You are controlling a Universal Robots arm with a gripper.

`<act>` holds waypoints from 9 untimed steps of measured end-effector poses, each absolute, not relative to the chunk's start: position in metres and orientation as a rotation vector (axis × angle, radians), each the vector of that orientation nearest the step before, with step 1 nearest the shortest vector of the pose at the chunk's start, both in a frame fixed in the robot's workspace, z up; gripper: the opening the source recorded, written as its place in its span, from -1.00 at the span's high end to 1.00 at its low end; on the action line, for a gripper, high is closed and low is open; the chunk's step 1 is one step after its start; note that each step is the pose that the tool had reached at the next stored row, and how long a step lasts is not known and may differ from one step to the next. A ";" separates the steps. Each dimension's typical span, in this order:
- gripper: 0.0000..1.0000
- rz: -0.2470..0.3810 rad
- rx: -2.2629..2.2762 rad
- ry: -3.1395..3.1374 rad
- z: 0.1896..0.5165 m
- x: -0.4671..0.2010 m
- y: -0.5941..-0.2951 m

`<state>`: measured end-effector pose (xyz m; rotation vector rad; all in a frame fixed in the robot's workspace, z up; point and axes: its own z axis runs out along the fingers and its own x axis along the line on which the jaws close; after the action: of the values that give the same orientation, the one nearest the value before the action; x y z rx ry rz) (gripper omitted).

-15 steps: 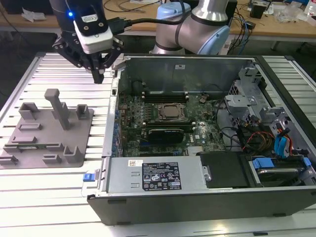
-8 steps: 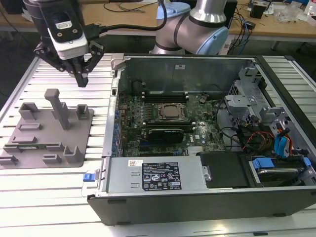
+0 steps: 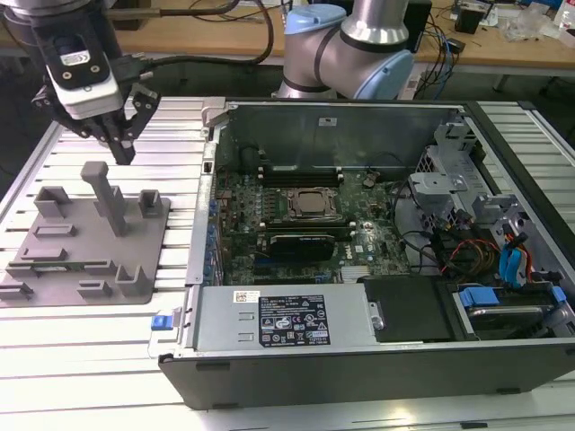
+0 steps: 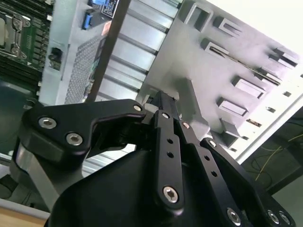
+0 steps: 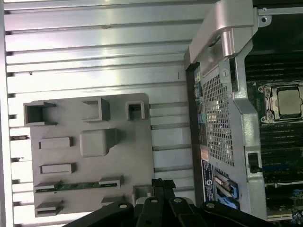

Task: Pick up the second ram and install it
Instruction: 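Reach for the second ram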

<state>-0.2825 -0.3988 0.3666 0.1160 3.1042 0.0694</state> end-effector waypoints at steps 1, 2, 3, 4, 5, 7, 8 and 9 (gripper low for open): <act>0.84 0.069 0.116 3.104 0.365 -0.285 -0.399; 0.84 0.069 0.116 3.104 0.364 -0.288 -0.399; 0.84 0.069 0.116 3.104 0.361 -0.300 -0.399; 0.84 0.069 0.116 3.104 0.357 -0.308 -0.399; 0.84 0.069 0.116 3.104 0.355 -0.310 -0.399; 0.84 0.069 0.116 3.104 0.351 -0.315 -0.399; 0.84 0.069 0.116 3.104 0.349 -0.319 -0.399; 0.84 0.069 0.116 3.104 0.348 -0.322 -0.399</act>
<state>-0.3219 -0.3991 0.3478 0.1159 3.1039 0.0693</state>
